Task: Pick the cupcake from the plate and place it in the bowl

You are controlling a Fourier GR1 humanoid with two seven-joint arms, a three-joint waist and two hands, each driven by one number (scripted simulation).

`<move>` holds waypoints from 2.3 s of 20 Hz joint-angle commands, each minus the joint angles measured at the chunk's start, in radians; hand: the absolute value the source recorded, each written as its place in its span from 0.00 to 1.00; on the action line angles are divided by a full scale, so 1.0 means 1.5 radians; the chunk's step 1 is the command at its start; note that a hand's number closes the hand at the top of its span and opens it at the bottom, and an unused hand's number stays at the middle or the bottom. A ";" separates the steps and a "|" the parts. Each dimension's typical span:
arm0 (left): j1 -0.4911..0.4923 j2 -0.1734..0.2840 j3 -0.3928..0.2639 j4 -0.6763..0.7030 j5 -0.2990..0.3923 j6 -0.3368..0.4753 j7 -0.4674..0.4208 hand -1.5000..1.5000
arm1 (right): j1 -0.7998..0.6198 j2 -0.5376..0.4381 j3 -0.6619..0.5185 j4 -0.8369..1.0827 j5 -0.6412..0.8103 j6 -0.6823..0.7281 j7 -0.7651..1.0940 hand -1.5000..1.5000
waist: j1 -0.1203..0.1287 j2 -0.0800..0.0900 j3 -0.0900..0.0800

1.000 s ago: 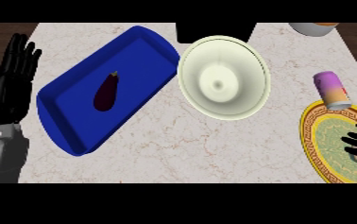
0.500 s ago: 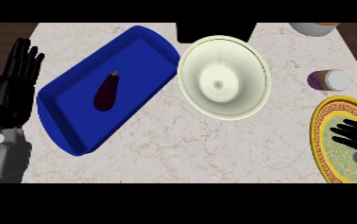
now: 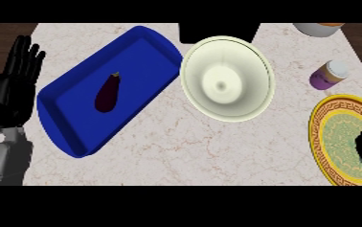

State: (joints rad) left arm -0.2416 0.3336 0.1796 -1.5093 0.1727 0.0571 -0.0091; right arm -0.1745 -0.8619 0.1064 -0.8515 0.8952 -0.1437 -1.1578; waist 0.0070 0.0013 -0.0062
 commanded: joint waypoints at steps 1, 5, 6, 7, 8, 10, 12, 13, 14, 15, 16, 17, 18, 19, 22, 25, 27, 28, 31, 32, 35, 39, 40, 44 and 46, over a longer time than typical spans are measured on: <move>-0.027 0.000 -0.014 0.009 0.010 -0.025 0.004 0.50 | -0.162 -0.006 -0.004 0.075 0.005 0.073 -0.024 1.00 | 0.048 0.013 0.007; -0.072 -0.023 -0.056 -0.007 0.000 -0.029 0.001 0.50 | -0.248 -0.026 -0.008 0.140 0.028 0.110 0.092 1.00 | 0.125 0.047 0.010; -0.071 -0.029 -0.058 0.002 0.003 -0.034 -0.009 0.50 | -0.273 -0.026 -0.010 0.151 0.029 0.119 0.108 1.00 | 0.134 0.052 0.009; -0.080 -0.026 -0.060 -0.002 0.001 -0.034 -0.003 0.50 | -0.290 -0.030 -0.003 0.171 0.039 0.124 0.104 1.00 | 0.133 0.049 0.010; -0.081 -0.030 -0.058 0.003 0.002 -0.032 -0.010 0.50 | -0.307 -0.028 -0.009 0.185 0.035 0.124 0.108 1.00 | 0.135 0.051 0.010; -0.087 -0.029 -0.060 0.005 0.003 -0.032 0.003 0.50 | -0.343 -0.033 -0.014 0.210 0.032 0.134 0.088 1.00 | 0.130 0.045 0.011; -0.095 -0.024 -0.063 0.012 -0.005 -0.034 -0.001 0.50 | -0.372 -0.028 -0.013 0.231 0.036 0.133 0.087 1.00 | 0.132 0.049 0.011; -0.093 -0.032 -0.066 0.008 -0.004 -0.030 0.001 0.50 | -0.395 -0.035 -0.021 0.241 0.029 0.143 0.081 1.00 | 0.131 0.045 0.011; -0.097 -0.032 -0.060 0.020 -0.007 -0.023 -0.003 0.50 | -0.403 -0.040 -0.025 0.250 0.030 0.129 0.076 1.00 | 0.123 0.048 0.011; -0.097 -0.039 -0.068 0.018 -0.015 -0.019 -0.007 0.50 | -0.411 -0.027 -0.037 0.260 0.020 0.110 0.080 1.00 | 0.118 0.047 0.013; -0.086 -0.035 -0.060 0.021 -0.008 -0.021 -0.005 0.50 | -0.438 -0.038 -0.047 0.269 0.014 0.124 0.081 1.00 | 0.122 0.043 0.011; -0.091 -0.032 -0.064 0.012 -0.007 -0.027 0.001 0.50 | -0.445 -0.042 -0.055 0.282 0.008 0.124 0.073 1.00 | 0.119 0.041 0.012; -0.096 -0.033 -0.061 0.025 -0.013 -0.021 -0.008 0.50 | -0.468 -0.045 -0.059 0.285 0.006 0.130 0.076 1.00 | 0.121 0.047 0.011; -0.090 -0.041 -0.064 0.017 -0.004 -0.023 -0.003 0.50 | -0.469 -0.052 -0.065 0.295 -0.001 0.131 0.053 1.00 | 0.117 0.042 0.012; -0.088 -0.033 -0.059 0.021 -0.010 -0.019 -0.001 0.50 | -0.511 -0.051 -0.080 0.313 -0.031 0.183 0.003 1.00 | 0.110 0.037 0.010; -0.097 -0.033 -0.054 0.031 -0.011 -0.013 0.006 0.50 | -0.557 -0.048 -0.092 0.320 -0.061 0.228 -0.032 1.00 | 0.098 0.033 0.010; -0.089 -0.021 -0.046 0.030 -0.012 -0.018 -0.002 0.50 | -0.575 -0.069 -0.100 0.325 -0.076 0.246 -0.052 1.00 | 0.096 0.031 0.009; -0.087 -0.026 -0.046 0.033 -0.006 -0.018 0.001 0.50 | -0.578 -0.054 -0.105 0.326 -0.089 0.247 -0.068 1.00 | 0.091 0.030 0.010; -0.079 -0.028 -0.044 0.038 -0.007 -0.016 -0.003 0.50 | -0.611 -0.049 -0.107 0.336 -0.118 0.313 -0.079 1.00 | 0.086 0.027 0.008; -0.092 -0.029 -0.050 0.034 -0.012 -0.012 0.011 0.50 | -0.628 -0.043 -0.109 0.335 -0.130 0.335 -0.078 1.00 | 0.083 0.025 0.008; -0.085 -0.022 -0.048 0.039 -0.019 -0.013 0.000 0.50 | -0.658 -0.020 -0.100 0.346 -0.154 0.403 -0.059 1.00 | 0.080 0.020 0.006; -0.084 -0.015 -0.032 0.045 -0.010 -0.014 -0.002 0.50 | -0.674 -0.001 -0.072 0.351 -0.166 0.453 -0.058 1.00 | 0.068 0.018 0.005; -0.069 -0.027 -0.038 0.043 -0.013 -0.010 -0.011 0.50 | -0.689 -0.001 -0.064 0.350 -0.168 0.471 -0.046 1.00 | 0.069 0.016 0.004; -0.054 -0.010 -0.025 0.042 -0.007 -0.024 -0.016 0.50 | -0.722 0.031 -0.032 0.340 -0.178 0.512 -0.022 1.00 | 0.060 0.009 0.003; -0.052 -0.018 -0.030 0.049 -0.018 -0.010 -0.015 0.50 | -0.736 0.036 -0.017 0.337 -0.181 0.523 -0.020 1.00 | 0.051 0.012 0.004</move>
State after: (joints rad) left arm -0.3374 0.3020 0.1291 -1.4415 0.1512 0.0406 -0.0236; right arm -1.2332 -0.8143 0.0486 -0.3553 0.6326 0.3526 -0.9997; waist 0.0972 0.0210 0.0002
